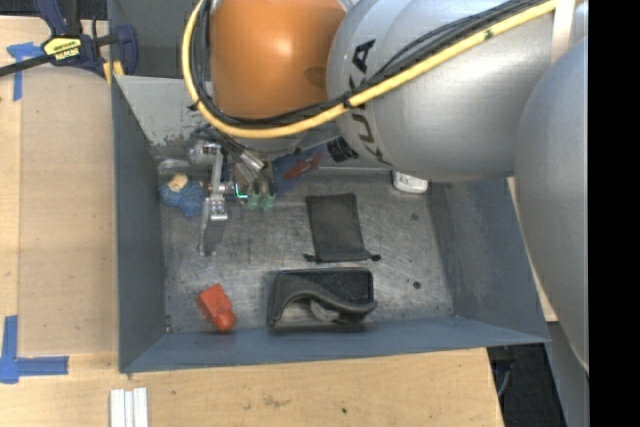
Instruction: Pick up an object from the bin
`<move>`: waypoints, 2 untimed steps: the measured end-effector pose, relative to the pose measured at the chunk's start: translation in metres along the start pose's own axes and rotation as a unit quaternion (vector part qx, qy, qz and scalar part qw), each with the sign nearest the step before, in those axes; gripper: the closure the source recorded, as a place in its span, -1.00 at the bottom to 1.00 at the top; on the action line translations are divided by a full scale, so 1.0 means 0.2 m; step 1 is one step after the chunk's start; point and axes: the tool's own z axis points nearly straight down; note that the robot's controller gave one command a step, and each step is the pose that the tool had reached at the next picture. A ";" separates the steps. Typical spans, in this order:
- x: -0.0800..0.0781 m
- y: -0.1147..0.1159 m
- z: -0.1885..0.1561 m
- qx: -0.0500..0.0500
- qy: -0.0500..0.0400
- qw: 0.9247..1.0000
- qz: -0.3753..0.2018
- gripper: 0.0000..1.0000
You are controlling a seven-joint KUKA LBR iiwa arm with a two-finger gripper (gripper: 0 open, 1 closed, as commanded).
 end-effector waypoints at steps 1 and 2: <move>-0.28 0.02 0.81 -0.001 -0.005 0.995 -0.103 -1.00; -0.29 0.03 0.80 -0.002 -0.006 0.995 -0.103 -1.00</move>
Offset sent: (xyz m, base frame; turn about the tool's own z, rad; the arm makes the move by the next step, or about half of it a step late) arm 0.0530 0.0048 -0.1618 -0.2070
